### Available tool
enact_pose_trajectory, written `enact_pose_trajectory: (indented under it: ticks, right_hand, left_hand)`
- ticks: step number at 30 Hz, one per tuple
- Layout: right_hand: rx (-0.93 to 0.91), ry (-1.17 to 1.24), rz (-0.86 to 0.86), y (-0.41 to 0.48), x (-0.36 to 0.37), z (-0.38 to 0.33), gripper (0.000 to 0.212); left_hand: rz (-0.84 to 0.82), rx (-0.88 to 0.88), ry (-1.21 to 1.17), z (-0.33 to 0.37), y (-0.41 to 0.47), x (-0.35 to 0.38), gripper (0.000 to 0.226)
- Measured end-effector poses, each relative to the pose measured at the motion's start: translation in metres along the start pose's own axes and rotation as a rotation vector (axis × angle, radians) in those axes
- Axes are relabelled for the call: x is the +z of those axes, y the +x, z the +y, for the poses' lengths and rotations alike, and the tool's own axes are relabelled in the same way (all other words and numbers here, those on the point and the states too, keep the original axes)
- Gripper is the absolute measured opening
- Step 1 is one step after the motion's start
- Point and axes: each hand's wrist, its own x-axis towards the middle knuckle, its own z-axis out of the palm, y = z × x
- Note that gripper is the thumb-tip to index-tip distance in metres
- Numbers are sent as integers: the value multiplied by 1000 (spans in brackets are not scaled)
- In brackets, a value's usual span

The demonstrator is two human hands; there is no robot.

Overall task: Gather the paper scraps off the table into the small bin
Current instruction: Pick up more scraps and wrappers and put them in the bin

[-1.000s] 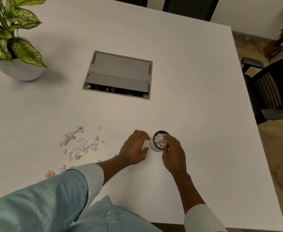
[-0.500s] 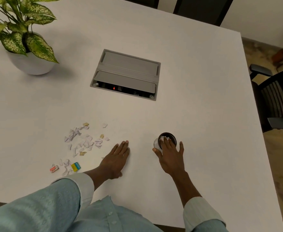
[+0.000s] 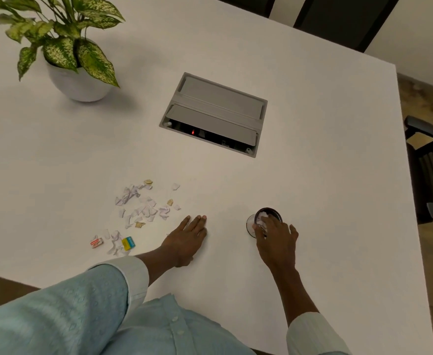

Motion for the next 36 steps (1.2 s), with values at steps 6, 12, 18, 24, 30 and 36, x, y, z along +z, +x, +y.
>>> enact_pose_trajectory:
  ticks: [6,12,18,24,30,36]
  right_hand:
    - [-174,49,381,-30,10,-25,28]
    - [-317,253,133,-66,44,-85,30]
    - [-292,62,-335,-64,90,-120,66]
    - [-228,73,-395,-47,109,-142,100]
    - [-300,176,-454,-40,115,-168,100]
    - [-420,99,-564,-51,126,-203,89]
  left_hand:
    - [102,-10,-152,-24,-34,17,75]
    - [211,-249,-352,-54,-98,49,82]
    - [296,-521,-361,-83,-161,74,99]
    - [242,-670,-470,-93,-179,90,107]
    - [221,-660,-566,-91,-174,94,105]
    - [239,-621,-628,-89,-163,87,93]
